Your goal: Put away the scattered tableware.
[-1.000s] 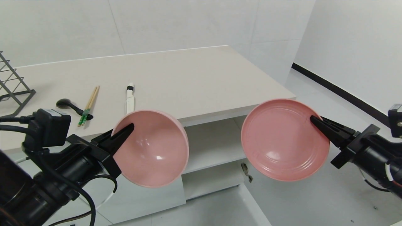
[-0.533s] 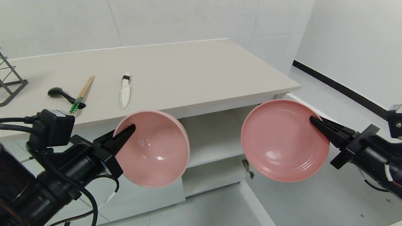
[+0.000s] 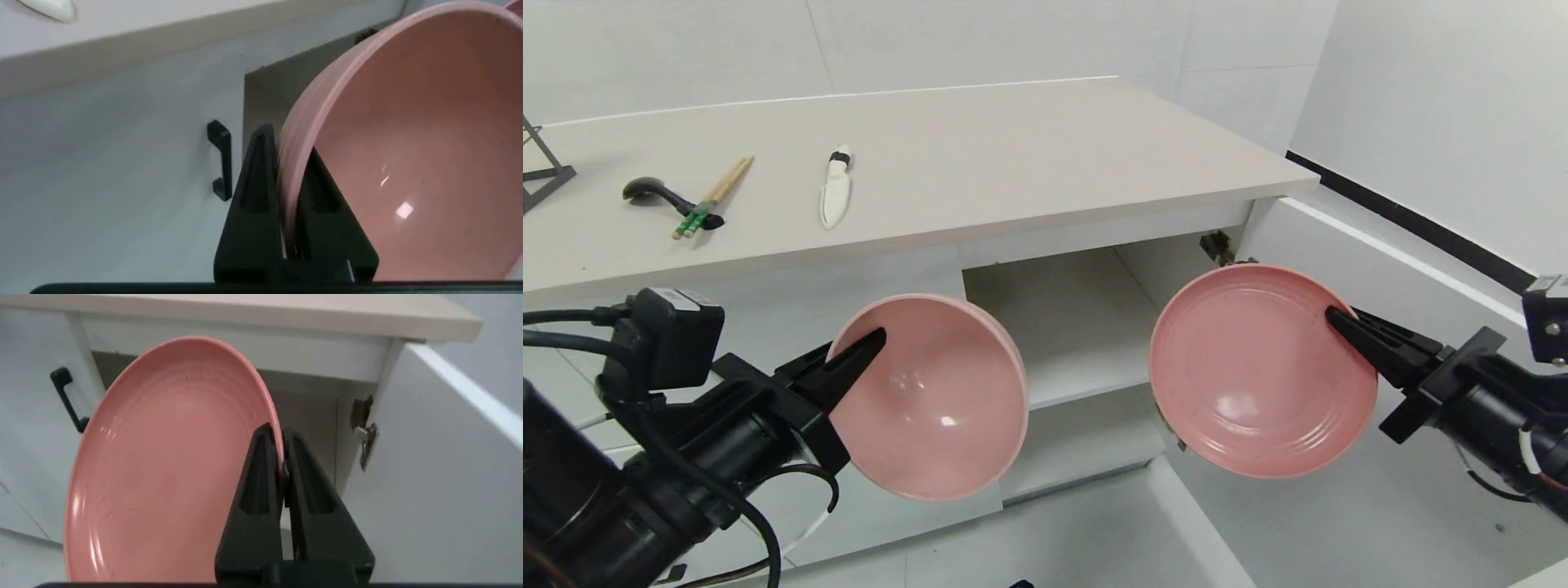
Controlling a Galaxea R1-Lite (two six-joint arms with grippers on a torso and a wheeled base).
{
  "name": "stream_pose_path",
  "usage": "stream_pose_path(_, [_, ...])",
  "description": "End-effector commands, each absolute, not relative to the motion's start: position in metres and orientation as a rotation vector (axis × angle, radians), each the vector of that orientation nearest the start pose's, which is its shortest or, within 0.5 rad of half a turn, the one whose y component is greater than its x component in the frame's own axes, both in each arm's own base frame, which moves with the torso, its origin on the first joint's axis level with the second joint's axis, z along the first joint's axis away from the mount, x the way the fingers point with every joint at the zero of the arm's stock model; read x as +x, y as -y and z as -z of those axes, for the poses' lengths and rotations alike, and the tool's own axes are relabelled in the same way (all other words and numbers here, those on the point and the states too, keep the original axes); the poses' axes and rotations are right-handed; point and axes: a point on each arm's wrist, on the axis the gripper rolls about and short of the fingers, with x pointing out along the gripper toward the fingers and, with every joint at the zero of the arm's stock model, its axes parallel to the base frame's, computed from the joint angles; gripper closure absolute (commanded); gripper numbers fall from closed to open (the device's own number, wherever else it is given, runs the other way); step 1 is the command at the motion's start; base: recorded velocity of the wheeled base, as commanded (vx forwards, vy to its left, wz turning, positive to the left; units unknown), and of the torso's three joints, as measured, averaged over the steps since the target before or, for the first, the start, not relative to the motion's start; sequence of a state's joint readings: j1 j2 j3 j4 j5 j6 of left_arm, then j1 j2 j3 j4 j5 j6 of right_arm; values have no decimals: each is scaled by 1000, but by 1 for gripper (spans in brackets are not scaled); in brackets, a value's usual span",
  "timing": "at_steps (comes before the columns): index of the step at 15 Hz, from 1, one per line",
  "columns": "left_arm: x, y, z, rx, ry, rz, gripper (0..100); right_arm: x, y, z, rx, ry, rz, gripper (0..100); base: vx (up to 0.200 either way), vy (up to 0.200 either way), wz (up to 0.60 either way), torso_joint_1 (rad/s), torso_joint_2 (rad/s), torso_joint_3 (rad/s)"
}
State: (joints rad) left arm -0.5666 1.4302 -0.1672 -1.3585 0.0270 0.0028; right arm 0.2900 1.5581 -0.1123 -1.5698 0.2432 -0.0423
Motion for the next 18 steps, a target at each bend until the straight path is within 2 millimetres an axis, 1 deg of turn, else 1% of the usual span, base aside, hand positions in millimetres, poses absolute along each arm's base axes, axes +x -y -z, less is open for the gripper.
stream_pose_path(1, [154,100,-162,-21,89,552,100,187,-62,-145,-39,117,-533,100,0,0,0,-261,359,110])
stream_pose_path(3, [149,102,-158,14,83,575,100,188,-63,-138,-40,85,-540,100,0,0,0,-183,271,117])
stream_pose_path(5, [142,103,-152,59,74,603,100,189,-64,-135,-42,69,-540,100,0,0,0,-56,263,85])
stream_pose_path(8, [141,103,-147,105,67,606,100,188,-65,-135,-40,68,-546,100,0,200,0,-9,134,43])
stream_pose_path(15, [138,102,-143,118,50,637,100,191,-66,-128,-43,29,-546,100,0,0,0,0,1,8])
stream_pose_path(17, [139,101,-142,121,46,635,100,197,-67,-121,-42,-5,-543,100,0,0,0,0,0,0])
stream_pose_path(18, [138,99,-139,125,30,636,100,199,-69,-114,-43,-36,-552,100,200,0,0,2,2,12])
